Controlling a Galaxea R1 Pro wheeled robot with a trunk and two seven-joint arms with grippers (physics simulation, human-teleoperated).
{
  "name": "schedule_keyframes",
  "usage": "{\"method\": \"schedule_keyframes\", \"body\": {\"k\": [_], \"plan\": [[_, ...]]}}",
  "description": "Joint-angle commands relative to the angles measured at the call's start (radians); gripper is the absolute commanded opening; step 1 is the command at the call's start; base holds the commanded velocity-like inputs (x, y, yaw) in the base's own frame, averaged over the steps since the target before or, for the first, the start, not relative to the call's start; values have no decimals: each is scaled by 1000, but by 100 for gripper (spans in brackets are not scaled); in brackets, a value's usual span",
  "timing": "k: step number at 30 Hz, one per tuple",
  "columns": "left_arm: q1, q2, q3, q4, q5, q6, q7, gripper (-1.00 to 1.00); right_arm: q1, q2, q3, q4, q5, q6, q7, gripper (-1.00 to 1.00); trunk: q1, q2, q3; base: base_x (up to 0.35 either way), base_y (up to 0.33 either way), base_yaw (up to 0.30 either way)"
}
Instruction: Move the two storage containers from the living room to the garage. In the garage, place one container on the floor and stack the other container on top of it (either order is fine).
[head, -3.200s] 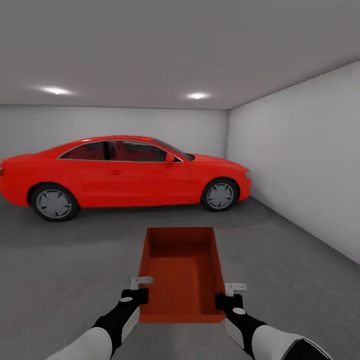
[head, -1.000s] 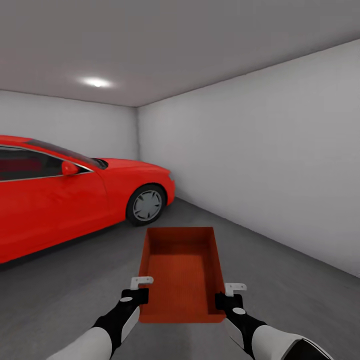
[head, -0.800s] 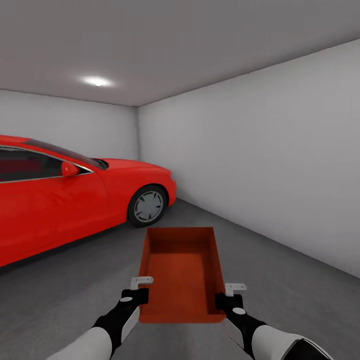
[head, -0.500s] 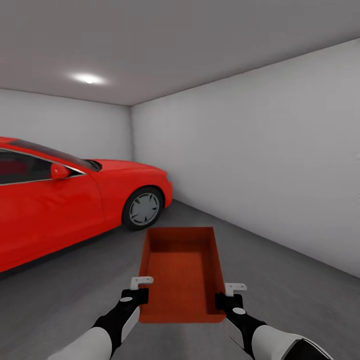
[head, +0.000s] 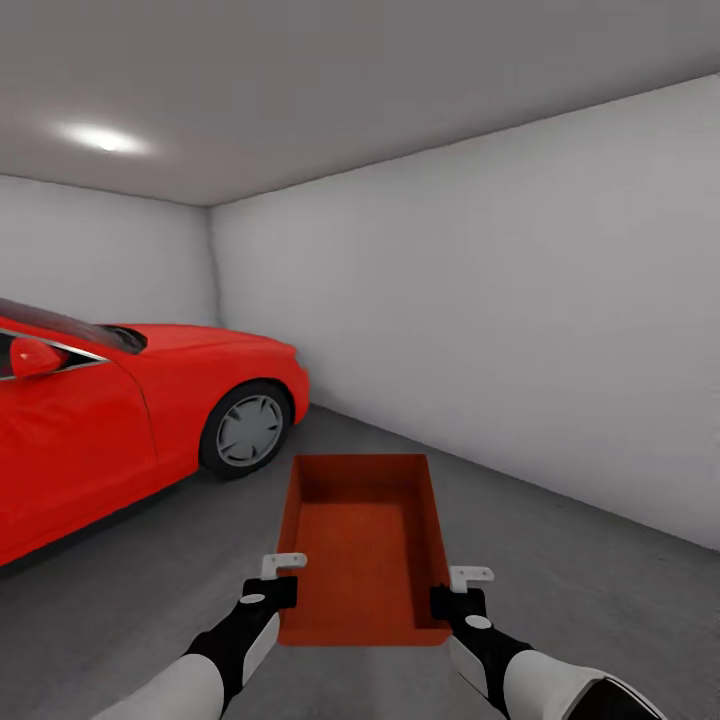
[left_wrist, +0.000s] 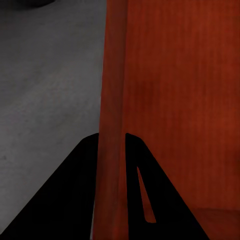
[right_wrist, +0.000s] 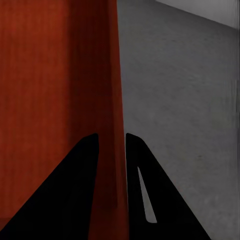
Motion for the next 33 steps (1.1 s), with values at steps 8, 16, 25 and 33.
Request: {"method": "schedule_keyframes", "body": {"k": [8, 16, 25, 33], "plan": [[-1, 1, 30, -2, 62, 6, 3, -100, -1, 0, -20, 1, -13, -9, 3, -100, 1, -1, -1, 298, 225, -286], [-1, 1, 31, -2, 62, 6, 3, -100, -1, 0, -20, 1, -13, -9, 3, -100, 1, -1, -1, 298, 213, -286], [-1, 1, 31, -2, 62, 6, 3, -100, -1, 0, -20, 1, -13, -9, 3, -100, 1, -1, -1, 298, 191, -286], [-1, 1, 31, -2, 62, 6, 3, -100, -1, 0, -20, 1, -13, -9, 3, -100, 1, -1, -1, 298, 189, -286]]}}
